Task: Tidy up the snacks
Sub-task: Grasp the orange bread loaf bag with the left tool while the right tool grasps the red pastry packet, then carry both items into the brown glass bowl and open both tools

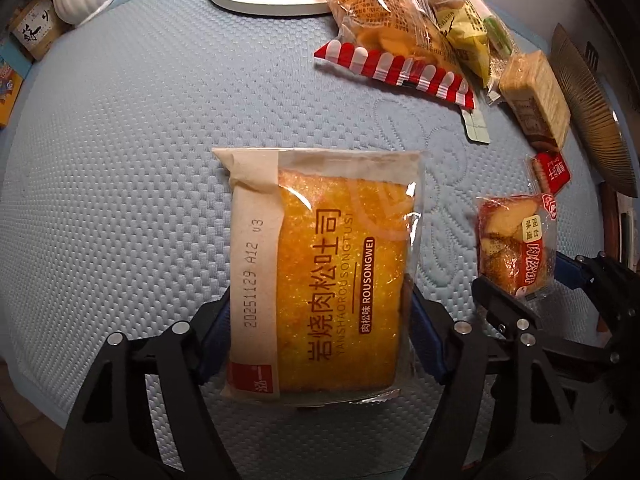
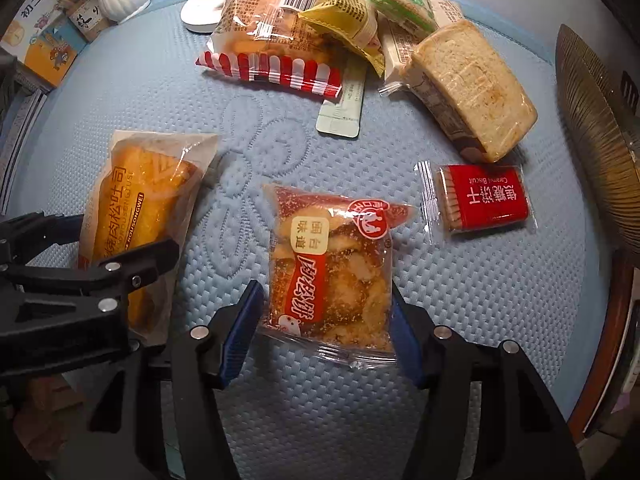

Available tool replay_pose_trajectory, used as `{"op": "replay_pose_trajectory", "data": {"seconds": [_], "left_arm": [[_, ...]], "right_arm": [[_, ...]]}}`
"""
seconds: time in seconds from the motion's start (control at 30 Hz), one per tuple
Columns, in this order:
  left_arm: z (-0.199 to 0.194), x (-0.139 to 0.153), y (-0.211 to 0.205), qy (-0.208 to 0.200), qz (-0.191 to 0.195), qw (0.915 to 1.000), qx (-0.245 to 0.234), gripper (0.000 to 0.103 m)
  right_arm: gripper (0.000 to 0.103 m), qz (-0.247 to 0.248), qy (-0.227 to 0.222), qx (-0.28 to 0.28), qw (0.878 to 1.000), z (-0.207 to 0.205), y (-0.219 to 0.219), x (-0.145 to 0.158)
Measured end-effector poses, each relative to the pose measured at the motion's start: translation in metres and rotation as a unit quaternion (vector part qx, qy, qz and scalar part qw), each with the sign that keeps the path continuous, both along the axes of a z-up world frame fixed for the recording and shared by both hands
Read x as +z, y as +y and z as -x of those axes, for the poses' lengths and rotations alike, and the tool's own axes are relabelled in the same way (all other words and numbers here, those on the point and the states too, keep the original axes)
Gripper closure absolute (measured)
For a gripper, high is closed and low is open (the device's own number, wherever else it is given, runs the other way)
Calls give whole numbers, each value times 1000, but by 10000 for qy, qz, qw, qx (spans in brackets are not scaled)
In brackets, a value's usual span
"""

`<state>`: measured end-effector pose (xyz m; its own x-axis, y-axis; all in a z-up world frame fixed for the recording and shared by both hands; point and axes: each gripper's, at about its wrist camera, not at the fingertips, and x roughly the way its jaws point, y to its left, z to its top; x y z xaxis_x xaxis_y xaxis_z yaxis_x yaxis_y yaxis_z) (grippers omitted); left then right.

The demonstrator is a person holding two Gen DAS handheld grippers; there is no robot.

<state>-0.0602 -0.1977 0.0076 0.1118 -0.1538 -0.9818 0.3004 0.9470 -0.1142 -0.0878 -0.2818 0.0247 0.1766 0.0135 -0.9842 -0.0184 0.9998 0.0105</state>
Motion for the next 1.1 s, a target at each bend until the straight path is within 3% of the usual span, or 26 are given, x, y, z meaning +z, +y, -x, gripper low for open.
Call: {"op": "replay_pose_trajectory", "data": {"seconds": [0.23, 0.53, 0.77, 1.1], "left_arm": [[5, 14, 9, -83, 256, 9993, 262, 32], [13, 53, 18, -400, 674, 9966, 243, 32], [1, 96, -16, -754, 907, 9930, 22, 32], [-22, 146, -83, -1210, 1135, 9856, -318, 32]], "right_arm": [[51, -267, -117, 40, 9996, 15, -2, 11], [51, -120, -491, 59, 9987, 36, -15, 46], [51, -143, -701, -152, 9973, 41, -32, 72], [51, -88, -1024, -400, 9939, 24, -100, 109]]}}
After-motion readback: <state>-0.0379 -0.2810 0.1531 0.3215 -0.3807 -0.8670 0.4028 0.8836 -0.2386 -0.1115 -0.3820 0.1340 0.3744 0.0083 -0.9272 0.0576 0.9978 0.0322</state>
